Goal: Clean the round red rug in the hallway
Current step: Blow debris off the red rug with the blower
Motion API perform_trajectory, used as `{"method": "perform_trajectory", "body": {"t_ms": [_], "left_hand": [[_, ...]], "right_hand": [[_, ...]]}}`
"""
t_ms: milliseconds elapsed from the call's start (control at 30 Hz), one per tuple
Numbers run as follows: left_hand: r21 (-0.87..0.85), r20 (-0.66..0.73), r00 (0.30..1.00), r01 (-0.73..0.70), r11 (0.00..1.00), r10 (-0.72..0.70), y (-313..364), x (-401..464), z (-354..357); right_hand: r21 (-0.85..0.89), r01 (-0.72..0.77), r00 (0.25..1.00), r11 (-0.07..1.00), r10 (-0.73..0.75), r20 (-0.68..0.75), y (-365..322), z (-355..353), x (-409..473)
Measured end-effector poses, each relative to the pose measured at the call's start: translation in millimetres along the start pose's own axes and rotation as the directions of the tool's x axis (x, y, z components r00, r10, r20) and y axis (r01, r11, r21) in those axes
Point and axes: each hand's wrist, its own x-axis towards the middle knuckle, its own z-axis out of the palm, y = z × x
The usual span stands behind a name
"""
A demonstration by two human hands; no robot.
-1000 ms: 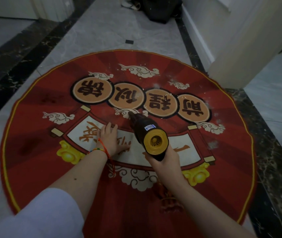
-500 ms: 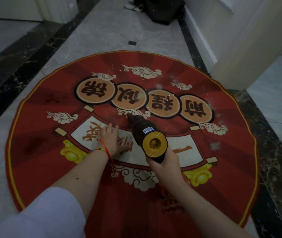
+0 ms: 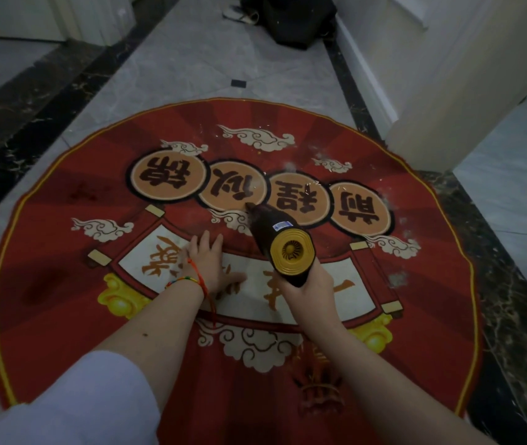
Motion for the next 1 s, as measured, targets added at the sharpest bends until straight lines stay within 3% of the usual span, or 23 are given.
{"method": "perform_trajectory", "body": {"t_ms": [267,533,733,1000], "left_hand": [[-0.009,-0.018,1.000,0.011,1.000,-0.011,8,18,0],[-0.064,-0.153,0.988,-0.024,0.998,0.014,10,22,10],[-0.057,-0.136,0.991,-0.005,0.998,-0.003,12,26,13],[-0.079,-0.177,0.984,-0.023,0.997,0.008,12,27,13]], "right_hand": [[0.028,-0.007,1.000,1.000,0.008,-0.024,-7,18,31],[0.020,0.017,0.999,1.000,-0.016,-0.028,-1,13,24],[0.029,0.003,0.998,1.000,-0.001,-0.061,-11,20,60],[0.037,-0.003,1.000,0.999,0.003,0.000,-1,16,31]]}}
